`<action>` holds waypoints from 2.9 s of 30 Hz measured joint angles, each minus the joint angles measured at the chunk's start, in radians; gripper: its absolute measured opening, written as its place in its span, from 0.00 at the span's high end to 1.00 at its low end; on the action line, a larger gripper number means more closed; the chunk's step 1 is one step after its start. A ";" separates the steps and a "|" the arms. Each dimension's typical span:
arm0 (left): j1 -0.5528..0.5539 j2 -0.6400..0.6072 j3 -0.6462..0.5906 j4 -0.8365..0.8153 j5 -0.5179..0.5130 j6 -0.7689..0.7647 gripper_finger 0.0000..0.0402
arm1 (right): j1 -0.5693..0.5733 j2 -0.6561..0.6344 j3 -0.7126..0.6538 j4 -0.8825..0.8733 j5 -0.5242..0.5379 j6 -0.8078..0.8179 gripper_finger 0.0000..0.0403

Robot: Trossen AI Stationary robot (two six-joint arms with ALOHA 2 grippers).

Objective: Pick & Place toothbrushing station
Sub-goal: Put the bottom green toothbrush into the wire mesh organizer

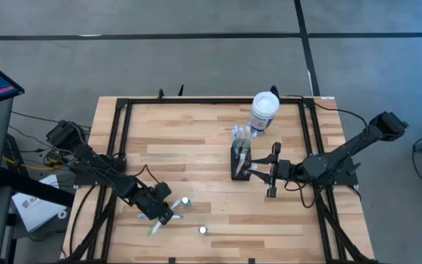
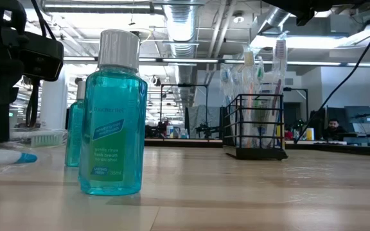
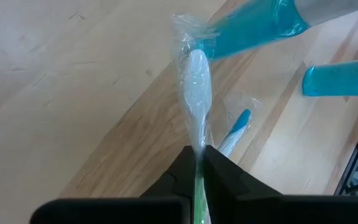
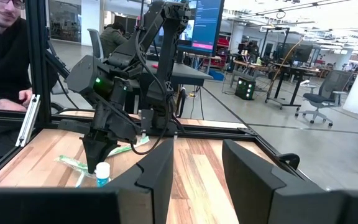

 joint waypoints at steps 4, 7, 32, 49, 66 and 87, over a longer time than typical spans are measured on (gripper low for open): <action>0.000 0.000 0.000 0.000 -0.003 0.000 0.98 | 0.000 0.000 0.000 0.000 0.000 0.000 0.68; 0.000 -0.005 0.000 -0.003 -0.016 0.001 0.99 | 0.000 0.000 0.000 0.000 0.000 0.000 0.68; -0.070 -0.315 0.000 -0.054 -0.384 0.191 0.98 | 0.000 0.000 0.000 -0.006 -0.001 0.011 0.68; -0.005 -0.402 0.000 0.311 -0.520 0.802 0.98 | 0.000 0.000 0.000 -0.006 -0.005 0.031 0.68; 0.274 -0.178 0.008 0.835 -0.177 1.126 0.98 | -0.002 0.000 0.000 0.002 -0.007 0.045 0.68; 0.367 0.175 0.429 0.850 -0.080 1.418 0.98 | -0.001 0.000 0.000 0.006 -0.008 0.045 0.68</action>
